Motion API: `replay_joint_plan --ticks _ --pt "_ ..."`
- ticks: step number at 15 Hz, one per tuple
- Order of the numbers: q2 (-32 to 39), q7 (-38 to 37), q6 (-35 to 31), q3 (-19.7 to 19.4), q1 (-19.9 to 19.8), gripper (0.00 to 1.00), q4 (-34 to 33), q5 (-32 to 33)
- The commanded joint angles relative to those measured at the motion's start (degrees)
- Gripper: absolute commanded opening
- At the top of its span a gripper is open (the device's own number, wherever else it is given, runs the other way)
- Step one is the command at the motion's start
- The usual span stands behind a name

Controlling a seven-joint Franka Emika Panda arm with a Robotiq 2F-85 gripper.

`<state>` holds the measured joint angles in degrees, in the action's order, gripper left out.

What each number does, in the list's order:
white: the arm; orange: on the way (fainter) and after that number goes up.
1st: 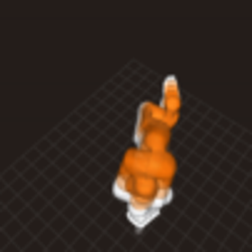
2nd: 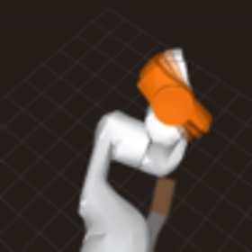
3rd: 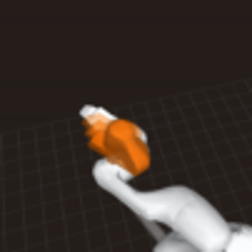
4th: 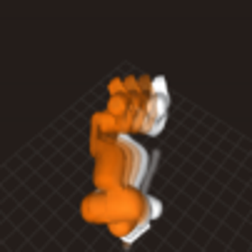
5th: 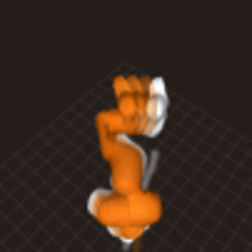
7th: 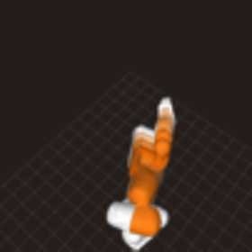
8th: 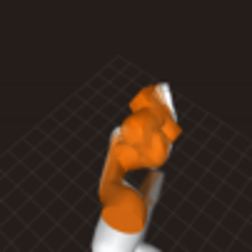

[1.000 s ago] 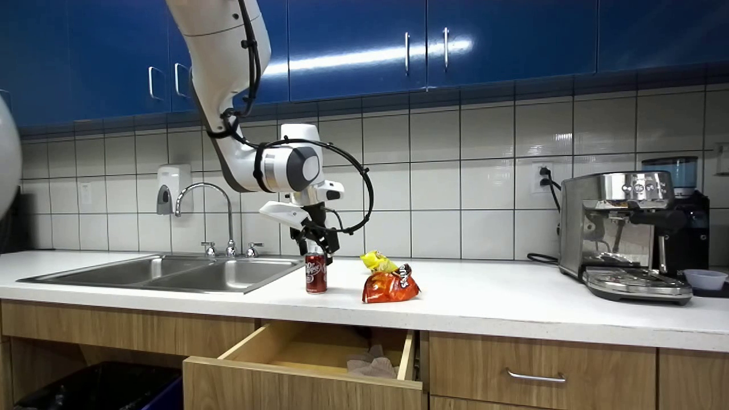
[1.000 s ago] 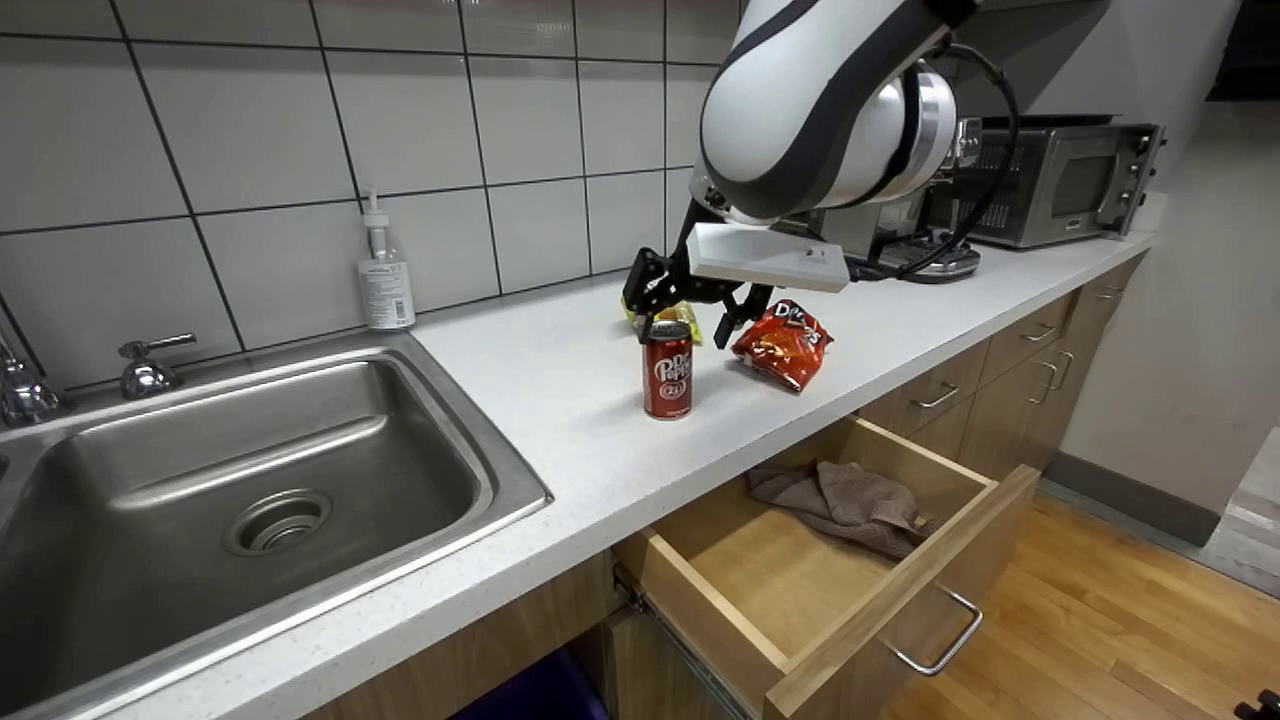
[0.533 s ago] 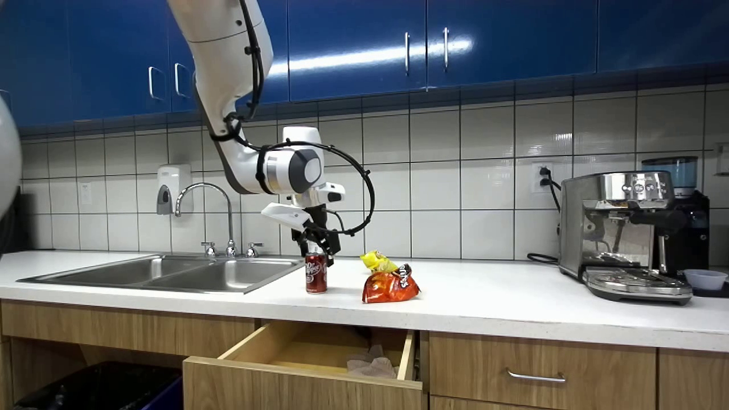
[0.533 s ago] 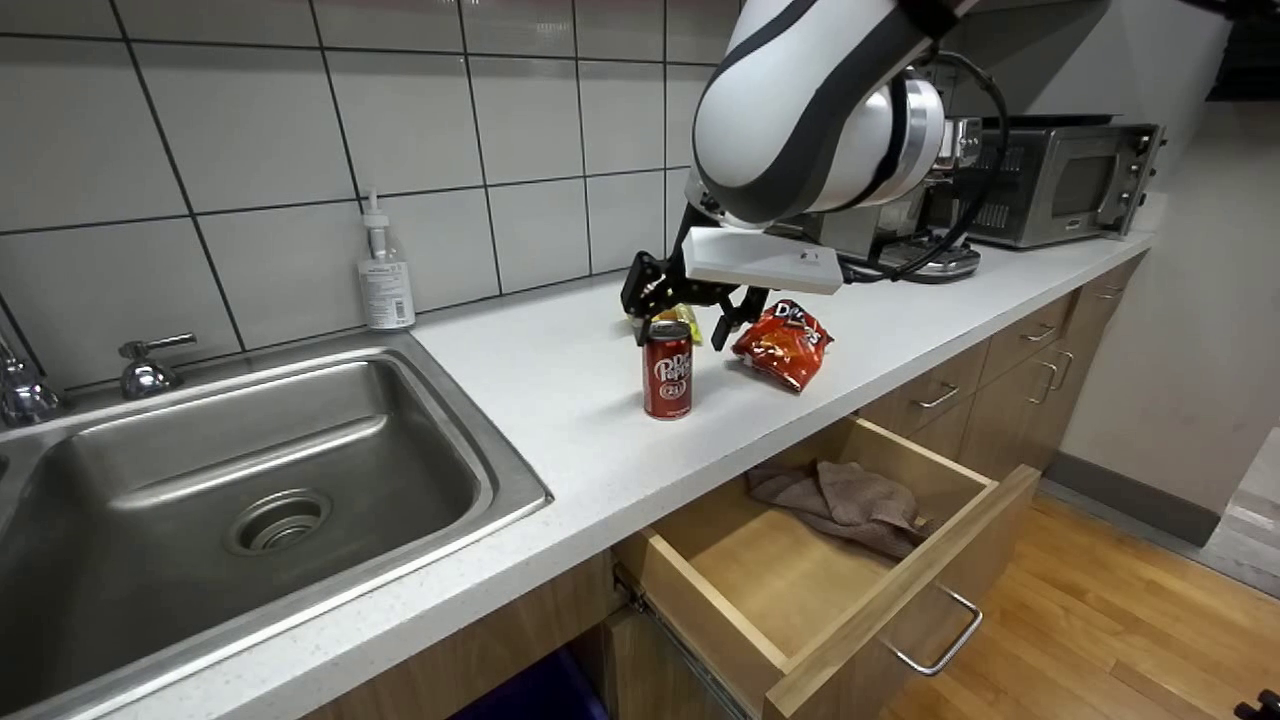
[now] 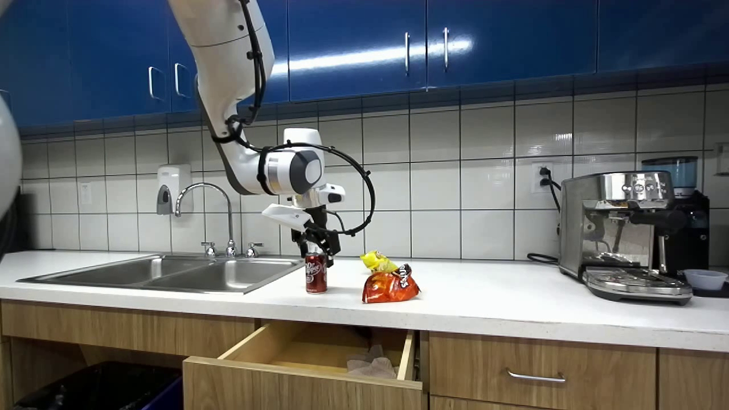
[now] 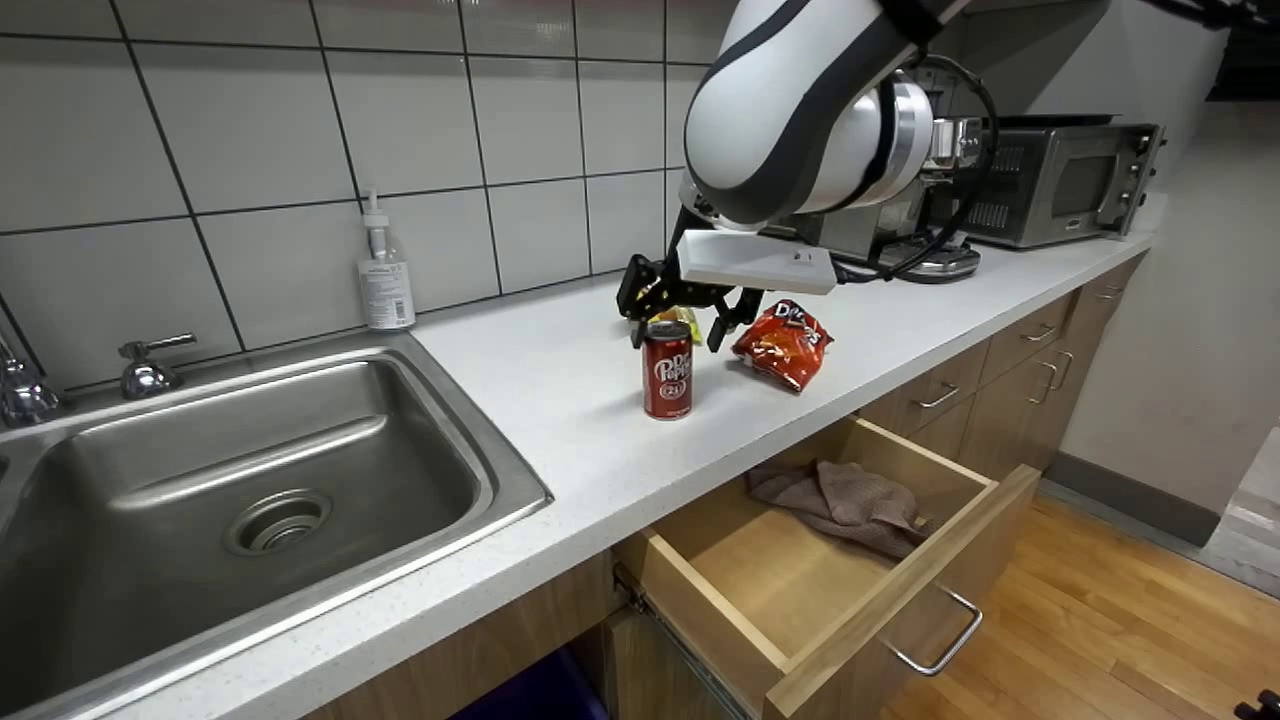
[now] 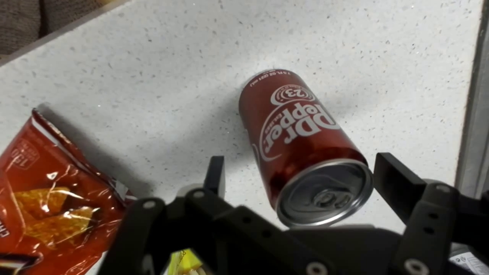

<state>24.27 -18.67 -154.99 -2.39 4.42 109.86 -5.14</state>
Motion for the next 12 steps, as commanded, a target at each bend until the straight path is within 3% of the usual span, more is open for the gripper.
replay_joint_plan --ticks 1,6,7,8,12 --pt "0.60 1.34 2.47 0.18 -0.03 1.00 -2.30 0.50" --pt "0.71 1.77 2.66 0.29 0.02 1.00 -2.47 0.53" --pt "0.67 1.86 2.35 0.20 0.10 0.75 -2.33 0.73" --pt "0.63 2.04 2.38 0.26 0.06 0.74 -2.29 0.70" --pt "0.55 2.50 2.42 0.34 0.05 0.42 -2.18 0.69"
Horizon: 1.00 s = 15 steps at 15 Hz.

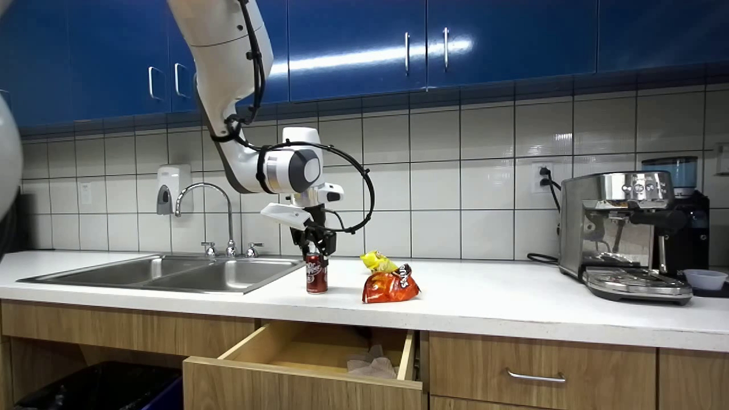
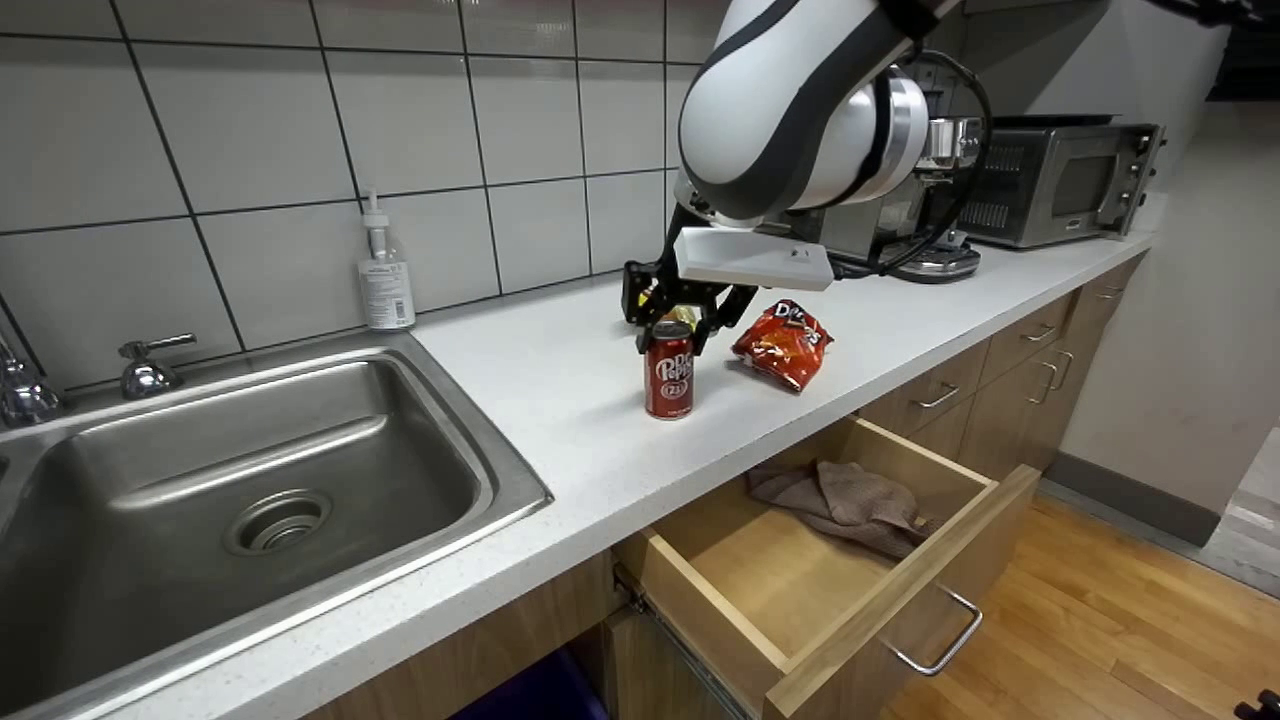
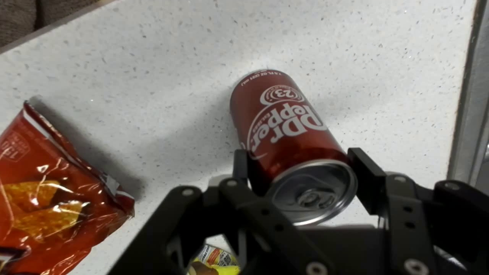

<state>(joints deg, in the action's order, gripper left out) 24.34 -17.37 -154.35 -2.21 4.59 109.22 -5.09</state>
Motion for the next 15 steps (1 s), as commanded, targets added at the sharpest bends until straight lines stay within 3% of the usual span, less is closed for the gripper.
replay_joint_plan --ticks 1,15 --pt "0.50 1.27 1.73 0.15 -0.11 0.41 -1.53 0.67" --pt "-2.39 1.76 -0.21 -0.18 0.42 0.41 2.04 2.75"
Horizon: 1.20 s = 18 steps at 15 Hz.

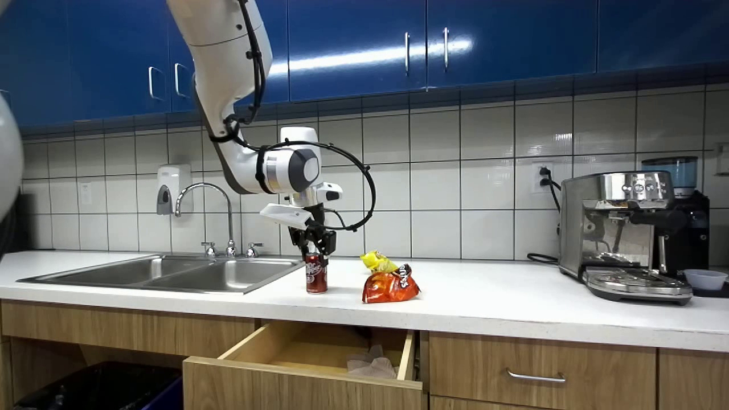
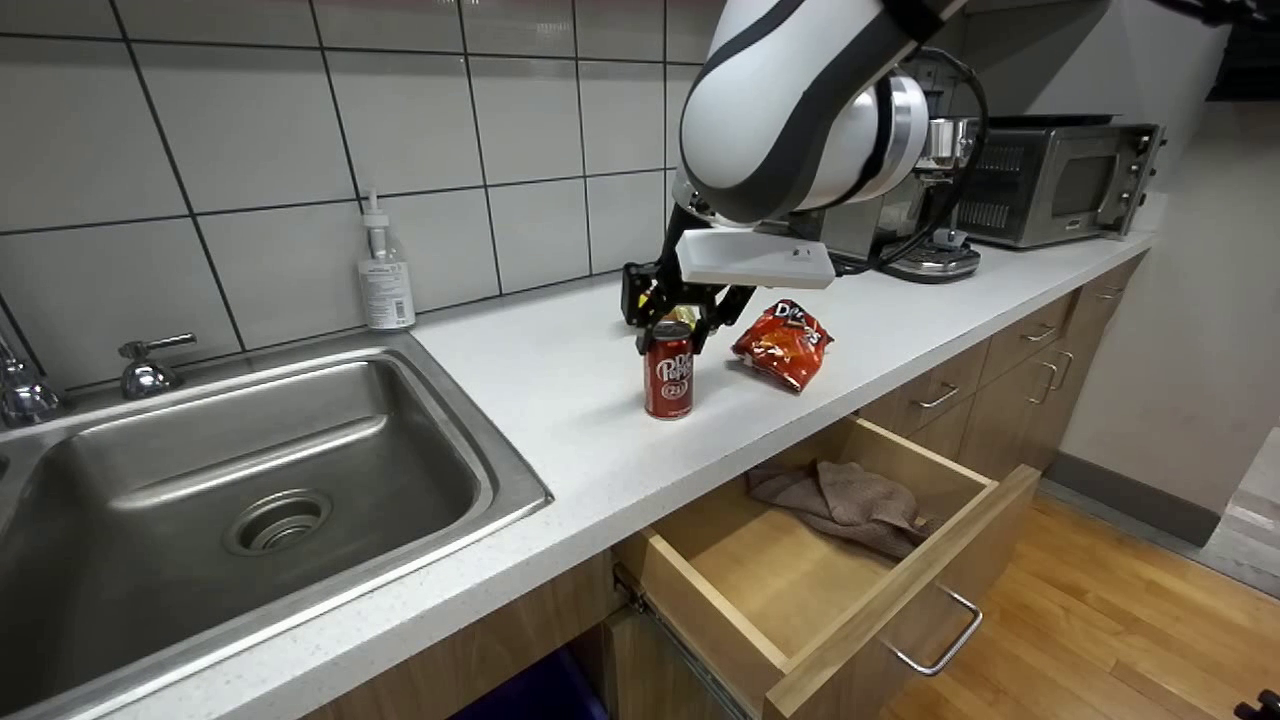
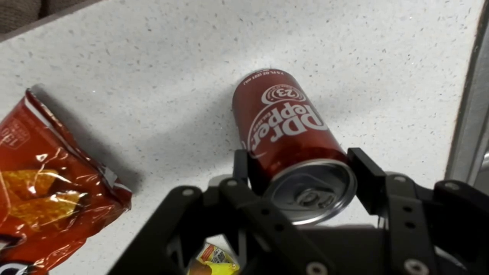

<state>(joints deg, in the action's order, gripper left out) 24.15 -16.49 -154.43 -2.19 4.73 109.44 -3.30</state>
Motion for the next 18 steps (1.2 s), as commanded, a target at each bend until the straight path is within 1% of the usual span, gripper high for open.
replay_joint_plan --ticks 1,8,18 --pt "-2.35 0.88 -0.27 -0.21 0.29 0.41 1.99 1.07" --pt "-3.04 0.94 -0.84 -0.12 0.14 0.41 2.68 1.07" --pt "-8.27 0.38 -1.28 -0.43 0.73 0.41 6.87 3.05"
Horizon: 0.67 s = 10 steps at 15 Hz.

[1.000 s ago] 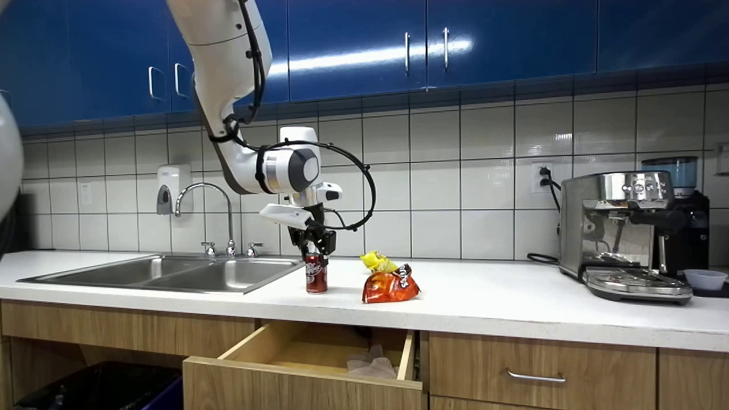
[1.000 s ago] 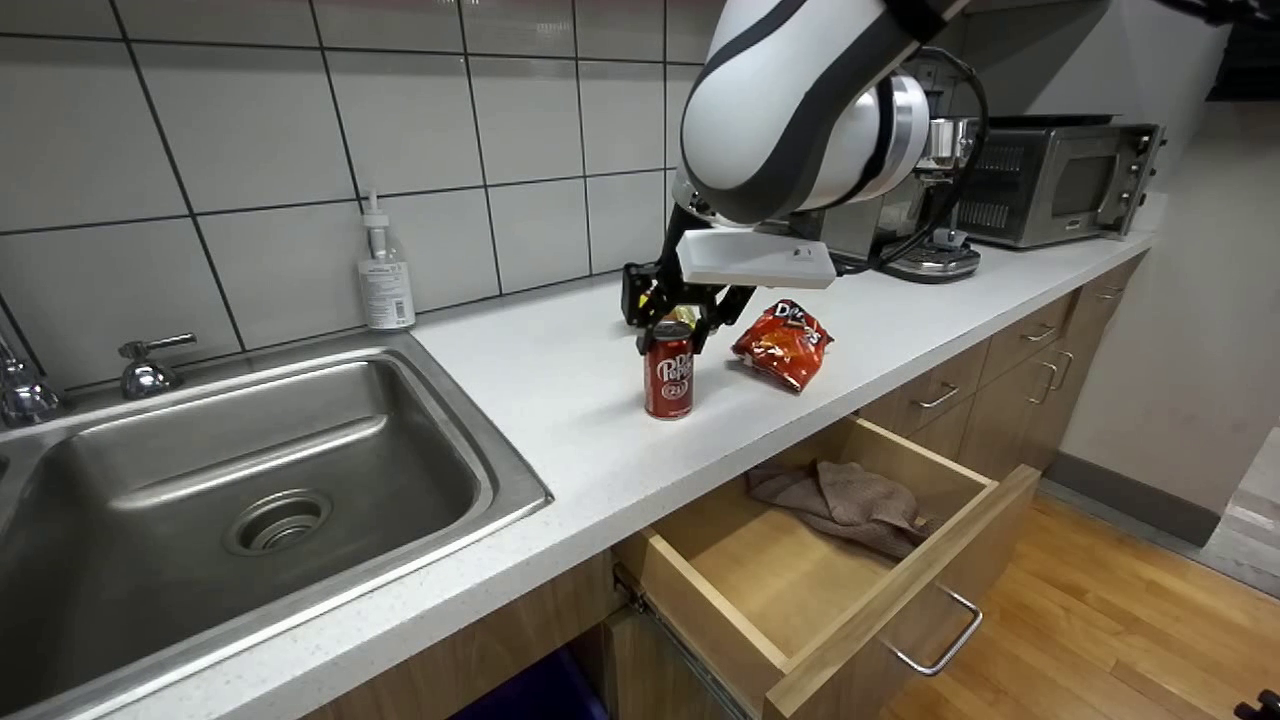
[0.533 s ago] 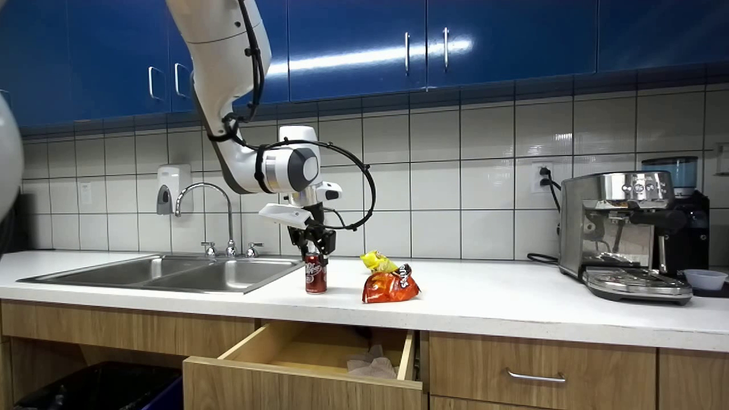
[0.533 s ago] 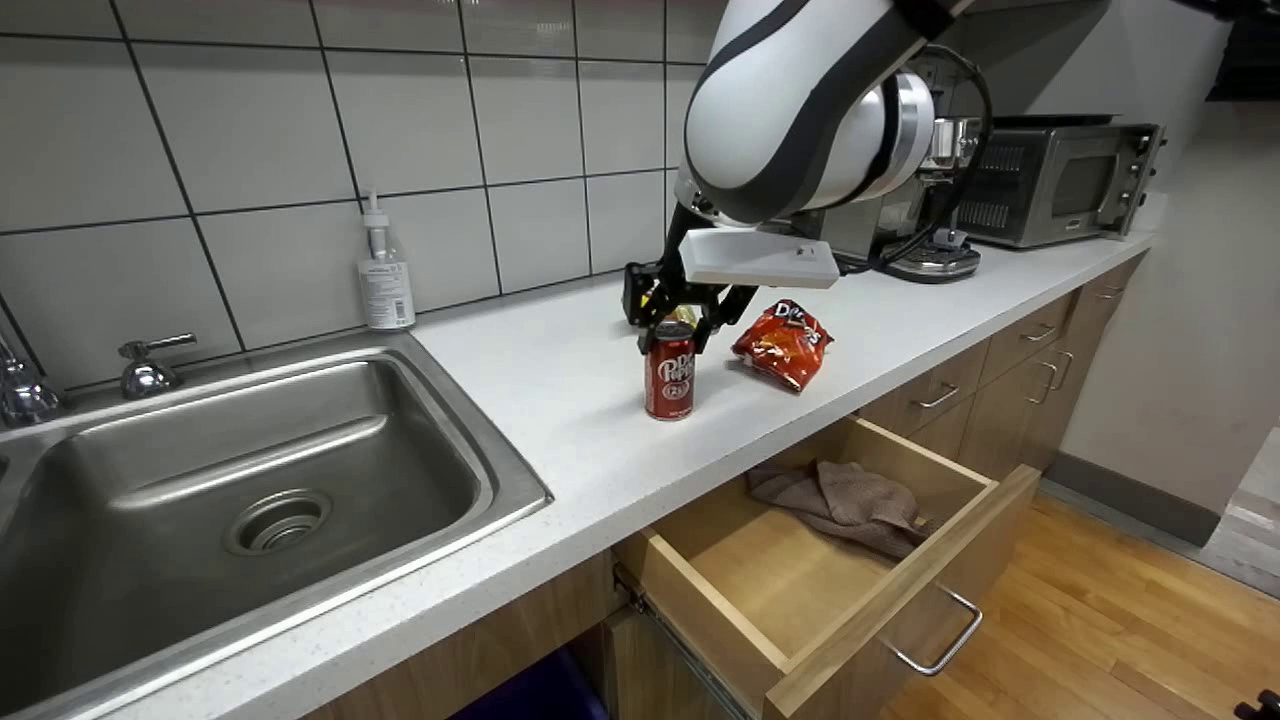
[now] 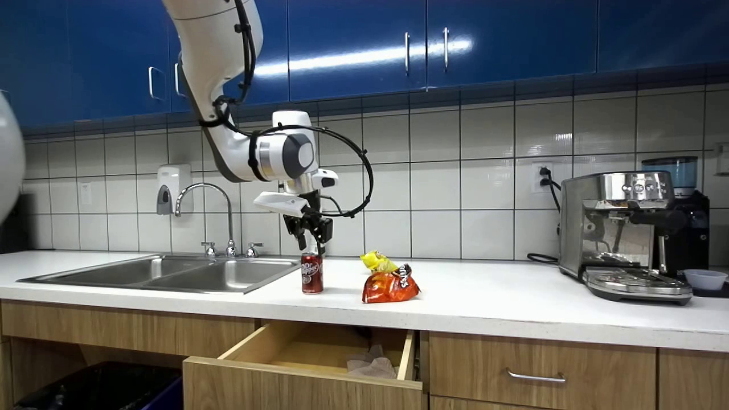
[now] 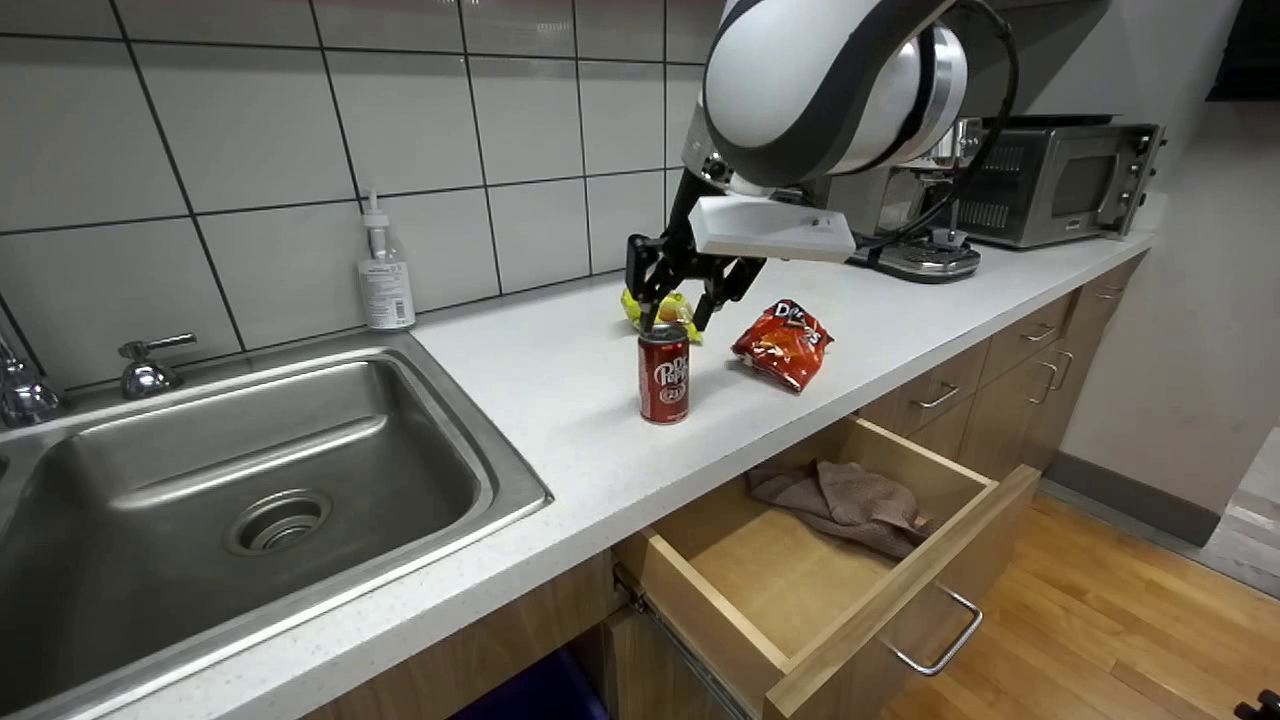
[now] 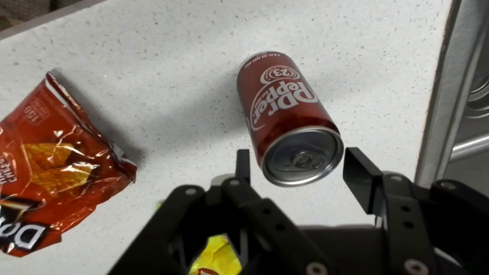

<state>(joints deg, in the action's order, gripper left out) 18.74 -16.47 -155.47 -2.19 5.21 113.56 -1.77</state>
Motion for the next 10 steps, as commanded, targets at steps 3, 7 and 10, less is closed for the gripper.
replay_joint_plan --ticks 3,7,10 --pt "-3.24 0.33 -0.02 -0.42 -0.05 0.41 3.18 1.65" --pt "-2.71 2.21 0.91 0.49 -0.76 0.98 2.21 0.49" --pt "-2.13 3.62 1.39 0.98 -0.96 1.00 1.08 0.13"
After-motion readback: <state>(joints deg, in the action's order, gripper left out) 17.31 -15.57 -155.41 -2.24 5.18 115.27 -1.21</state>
